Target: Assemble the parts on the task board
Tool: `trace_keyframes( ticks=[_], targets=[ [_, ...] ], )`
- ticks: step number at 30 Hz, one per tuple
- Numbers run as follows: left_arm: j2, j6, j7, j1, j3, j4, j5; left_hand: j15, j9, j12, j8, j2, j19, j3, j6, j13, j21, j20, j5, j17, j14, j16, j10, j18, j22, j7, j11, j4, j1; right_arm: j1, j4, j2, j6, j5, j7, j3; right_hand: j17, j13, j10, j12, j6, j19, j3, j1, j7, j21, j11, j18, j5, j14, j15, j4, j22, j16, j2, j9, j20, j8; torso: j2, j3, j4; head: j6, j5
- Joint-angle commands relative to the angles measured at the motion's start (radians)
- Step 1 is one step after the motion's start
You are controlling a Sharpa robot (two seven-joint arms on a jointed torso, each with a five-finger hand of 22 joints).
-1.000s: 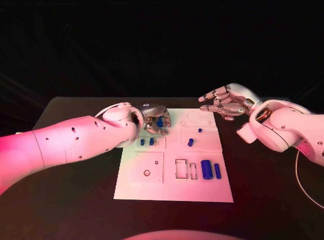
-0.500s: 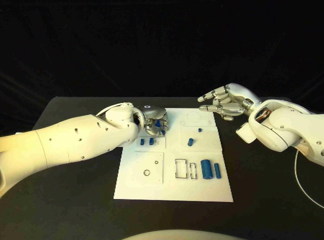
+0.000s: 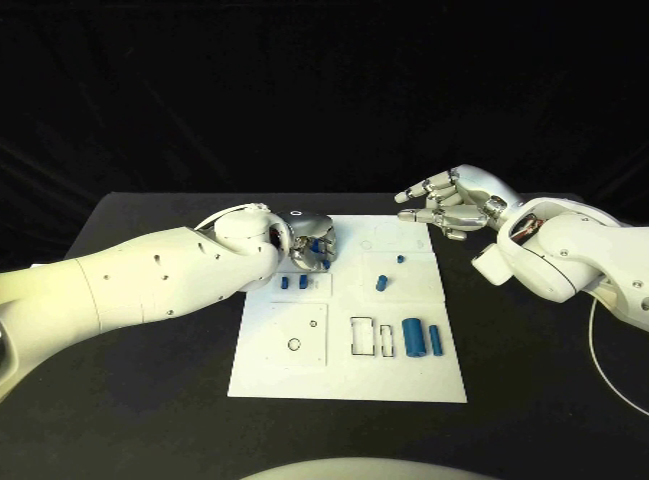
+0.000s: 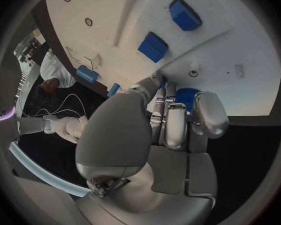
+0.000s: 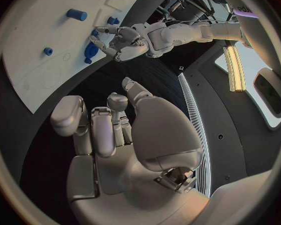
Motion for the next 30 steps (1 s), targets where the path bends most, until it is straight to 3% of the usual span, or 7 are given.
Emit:
trace_keyframes(
  ticks=[1,9,18,30],
  targets=[
    [0.005,0.017,-0.004,-0.006,-0.002,-0.003,-0.004,-0.002,-0.001,-0.008,-0.005,0.012,0.005,0.013,0.011,-0.001,0.007,0.000,0.003,0.001,0.043,0.005,0.011,-0.010,0.005,-0.001,0.000,-0.001,0.001,-0.001,-0.001,0.002,0.009,0.002,0.009,0.000,0.000,0.002,-0.005,0.002,0.004,-0.004,0.005,-0.002,0.004,-0.006,0.000,0.013,0.004,0.044,-0.005,0.000,-0.001,-0.004,0.007,-0.001,0.000,0.006,0.000,-0.0004,-0.0001,0.000,0.000],
    [0.010,0.006,-0.001,-0.008,-0.002,-0.006,0.003,0.002,-0.002,-0.009,-0.007,0.024,0.007,0.036,0.027,0.000,0.027,0.003,0.002,0.000,0.044,0.008,0.031,-0.014,0.027,0.002,-0.003,-0.007,0.004,-0.001,-0.001,0.003,0.010,0.002,0.009,0.000,0.000,0.003,-0.004,0.004,0.004,-0.004,0.005,-0.003,0.004,-0.006,0.000,0.013,0.004,0.044,-0.005,0.000,-0.001,-0.004,0.008,-0.001,0.000,0.006,0.000,0.0002,0.0003,-0.002,-0.001],
    [0.009,-0.007,-0.004,-0.009,-0.002,-0.006,0.004,-0.001,0.009,-0.002,0.008,0.049,0.014,0.079,0.095,0.016,0.069,0.003,0.002,0.002,0.045,0.017,0.110,-0.021,0.071,0.002,-0.013,-0.042,0.028,-0.001,0.000,0.002,0.011,0.002,0.009,0.000,0.000,0.003,-0.004,0.004,0.005,-0.004,0.005,-0.005,0.004,-0.007,0.000,0.013,0.004,0.044,-0.005,0.002,-0.002,-0.004,0.008,-0.001,0.000,0.007,0.000,0.0002,0.0005,-0.003,0.000],
    [-0.015,-0.080,0.003,-0.010,0.009,0.023,0.052,0.004,0.007,-0.034,-0.011,0.042,0.014,0.101,0.099,0.022,0.083,0.005,0.002,-0.006,0.043,0.017,0.121,-0.023,0.087,0.012,-0.006,-0.062,0.012,-0.001,-0.001,0.003,0.011,0.003,0.008,0.000,0.001,0.003,-0.003,0.005,0.005,-0.003,0.005,-0.007,0.004,-0.006,0.000,0.013,0.004,0.045,-0.005,0.004,0.000,-0.004,0.009,-0.001,0.000,0.007,0.000,-0.0005,0.0001,-0.001,-0.002]
  ],
)
